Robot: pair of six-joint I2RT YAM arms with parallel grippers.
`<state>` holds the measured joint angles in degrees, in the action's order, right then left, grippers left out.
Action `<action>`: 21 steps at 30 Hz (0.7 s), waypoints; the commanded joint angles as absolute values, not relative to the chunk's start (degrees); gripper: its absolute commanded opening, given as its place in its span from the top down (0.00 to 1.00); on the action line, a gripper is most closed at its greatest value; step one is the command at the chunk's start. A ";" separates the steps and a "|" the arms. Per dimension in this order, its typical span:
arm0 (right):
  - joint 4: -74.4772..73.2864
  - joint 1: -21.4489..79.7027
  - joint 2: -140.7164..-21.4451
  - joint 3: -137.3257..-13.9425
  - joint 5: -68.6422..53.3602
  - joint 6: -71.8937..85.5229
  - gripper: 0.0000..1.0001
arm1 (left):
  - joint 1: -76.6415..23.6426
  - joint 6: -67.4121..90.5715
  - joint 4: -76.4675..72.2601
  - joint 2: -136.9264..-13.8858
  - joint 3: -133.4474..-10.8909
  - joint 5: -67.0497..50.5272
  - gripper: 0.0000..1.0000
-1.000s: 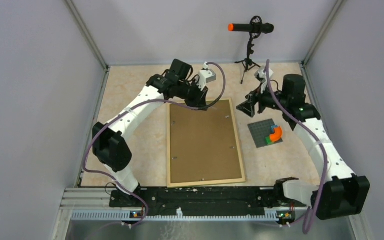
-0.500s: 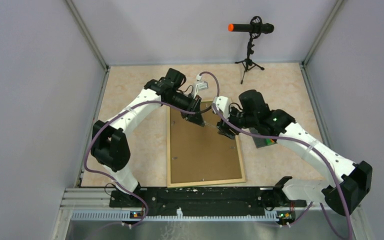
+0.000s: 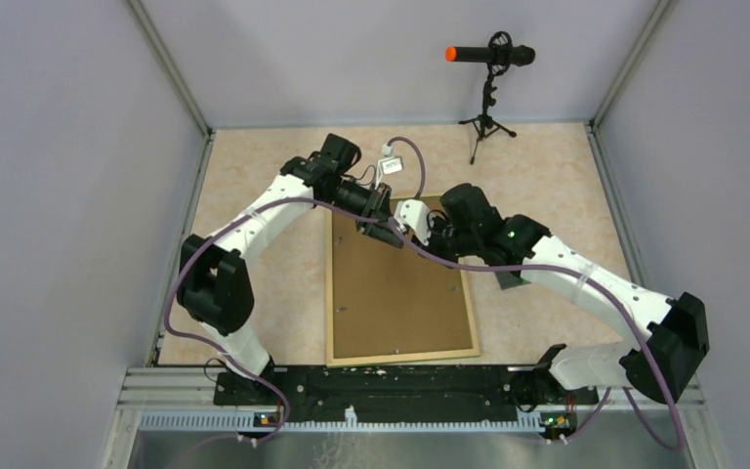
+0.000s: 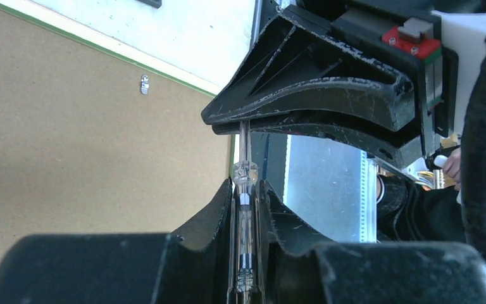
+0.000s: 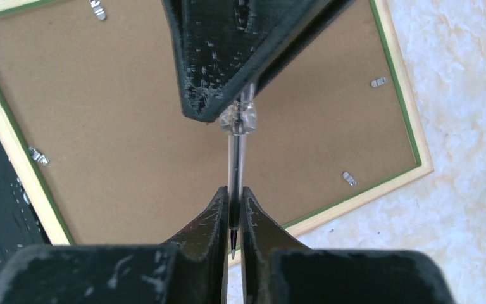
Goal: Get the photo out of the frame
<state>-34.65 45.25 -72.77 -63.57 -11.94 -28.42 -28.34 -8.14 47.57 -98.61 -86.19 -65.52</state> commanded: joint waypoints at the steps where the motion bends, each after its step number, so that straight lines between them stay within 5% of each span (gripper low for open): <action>1: -30.34 45.79 -72.82 -66.03 -9.61 -27.95 1.00 | -26.99 -5.46 43.07 -96.15 -84.54 -70.83 0.98; 3: -29.82 45.79 -72.57 -65.66 -9.45 -27.48 1.00 | -25.94 -3.88 41.31 -95.78 -83.93 -70.40 0.93; 13: -28.75 44.22 -71.62 -64.48 -8.95 -23.48 1.00 | -20.65 1.83 35.93 -94.53 -80.91 -69.24 0.37; 19: -30.45 32.35 -71.72 -63.80 -16.57 -19.98 1.00 | -13.67 1.81 35.04 -92.14 -79.63 -63.73 0.02; 21: -31.49 27.22 -72.17 -63.80 -19.01 -18.73 1.00 | -12.61 -0.30 35.92 -90.83 -79.07 -60.48 0.01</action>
<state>-31.35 35.31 -72.82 -63.42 -13.67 -22.39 -14.70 1.83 37.23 -95.59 -79.81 -65.39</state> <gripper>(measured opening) 0.030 0.980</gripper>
